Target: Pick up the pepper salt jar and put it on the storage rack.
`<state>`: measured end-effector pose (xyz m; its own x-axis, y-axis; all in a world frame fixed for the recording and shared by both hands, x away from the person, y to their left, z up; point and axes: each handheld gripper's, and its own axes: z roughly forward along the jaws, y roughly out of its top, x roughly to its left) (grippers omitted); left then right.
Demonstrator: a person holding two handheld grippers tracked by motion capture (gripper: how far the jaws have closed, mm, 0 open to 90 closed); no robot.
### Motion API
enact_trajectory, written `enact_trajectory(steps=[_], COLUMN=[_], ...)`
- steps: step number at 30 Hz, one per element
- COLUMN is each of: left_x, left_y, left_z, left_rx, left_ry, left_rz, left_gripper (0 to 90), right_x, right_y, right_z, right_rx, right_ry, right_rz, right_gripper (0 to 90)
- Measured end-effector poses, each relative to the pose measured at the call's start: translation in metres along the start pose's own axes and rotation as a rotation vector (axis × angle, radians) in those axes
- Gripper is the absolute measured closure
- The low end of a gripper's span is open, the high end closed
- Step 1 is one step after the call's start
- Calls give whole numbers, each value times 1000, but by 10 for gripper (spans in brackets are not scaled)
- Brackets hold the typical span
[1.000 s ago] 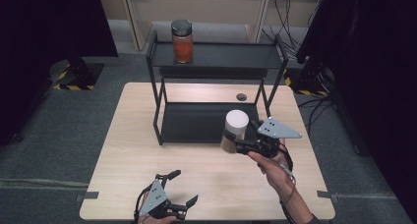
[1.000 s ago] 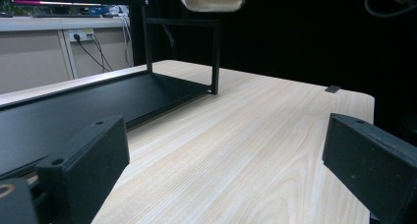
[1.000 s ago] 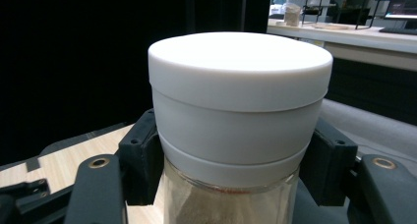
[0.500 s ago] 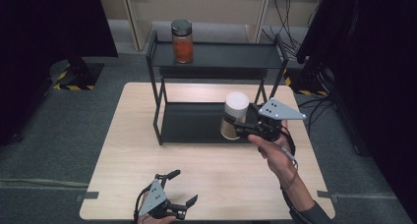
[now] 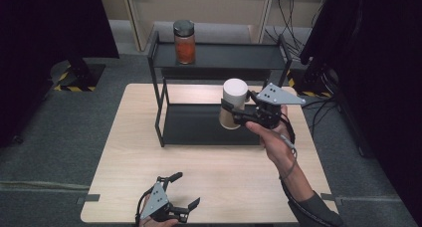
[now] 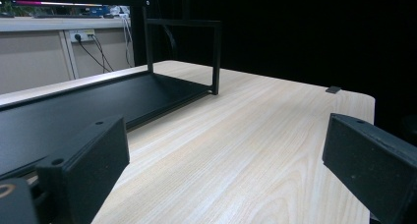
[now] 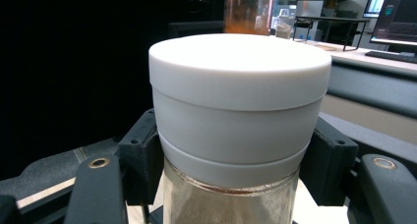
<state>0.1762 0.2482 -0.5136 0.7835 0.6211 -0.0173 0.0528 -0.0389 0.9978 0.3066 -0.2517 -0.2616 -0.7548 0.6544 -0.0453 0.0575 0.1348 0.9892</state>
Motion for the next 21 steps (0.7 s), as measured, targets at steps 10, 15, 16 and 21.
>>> enact_trajectory(steps=[10,15,16,21], left_x=[0,0,0,0], left_y=[0,0,0,0], left_z=[0,0,-1,-1], left_rx=[0,0,0,-1], left_ry=[2,1,1,0], left_rz=[-1,0,0,-2], left_gripper=[34,34,34,34], right_x=[-2,-4,-4,-5], right_y=[31,45,48,62], right_z=[7,12,13,20], right_rx=[-13,-26,-29,-28], right_ry=[-29,-38,-41,-55], right_rz=[-21,-13,-12,-13], right_gripper=[355,355,355,355])
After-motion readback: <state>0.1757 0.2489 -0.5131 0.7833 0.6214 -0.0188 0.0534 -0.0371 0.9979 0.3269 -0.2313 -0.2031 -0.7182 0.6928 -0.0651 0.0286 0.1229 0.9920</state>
